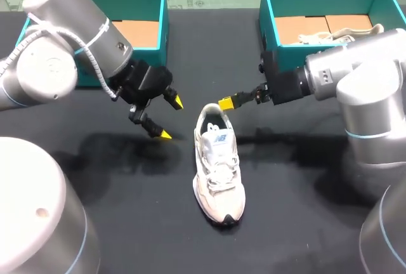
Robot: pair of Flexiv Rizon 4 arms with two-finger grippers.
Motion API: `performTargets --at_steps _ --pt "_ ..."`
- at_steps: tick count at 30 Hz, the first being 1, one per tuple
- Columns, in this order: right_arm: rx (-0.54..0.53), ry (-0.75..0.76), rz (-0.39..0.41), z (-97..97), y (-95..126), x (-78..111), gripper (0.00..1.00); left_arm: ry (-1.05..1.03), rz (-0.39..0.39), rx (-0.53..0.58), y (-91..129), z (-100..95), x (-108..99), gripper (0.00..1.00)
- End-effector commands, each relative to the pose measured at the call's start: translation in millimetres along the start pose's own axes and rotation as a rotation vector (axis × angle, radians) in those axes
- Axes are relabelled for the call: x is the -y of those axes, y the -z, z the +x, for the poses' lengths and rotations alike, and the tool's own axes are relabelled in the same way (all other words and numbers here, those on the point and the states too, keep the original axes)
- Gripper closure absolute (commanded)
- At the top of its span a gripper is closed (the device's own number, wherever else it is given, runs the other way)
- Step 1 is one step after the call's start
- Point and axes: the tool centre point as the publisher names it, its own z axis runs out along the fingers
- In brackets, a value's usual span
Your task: Take the shoe out of the shoebox, open the shoe tongue, remove and reinsert the insole, then place the shoe into the shoebox
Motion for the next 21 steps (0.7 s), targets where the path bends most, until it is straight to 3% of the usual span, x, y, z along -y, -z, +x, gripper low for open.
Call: performTargets --at_steps 1,10,16,21 --pt "0.058 -0.017 0.060 9.5 14.2 -10.9 0.51 -0.025 -0.028 -0.032 22.2 1.7 -4.7 0.00" --pt "0.164 -0.069 0.183 6.9 29.0 -28.1 0.52 -0.111 -0.021 -0.108 56.9 -1.5 -15.4 0.00" --pt "0.309 -0.158 0.293 -2.4 41.6 -38.1 0.53 -0.139 -0.047 -0.145 74.4 -5.8 -20.8 0.00" --pt "0.394 -0.212 0.331 -6.6 53.0 -44.8 0.53 -0.147 -0.062 -0.172 88.3 -9.6 -28.2 0.00"
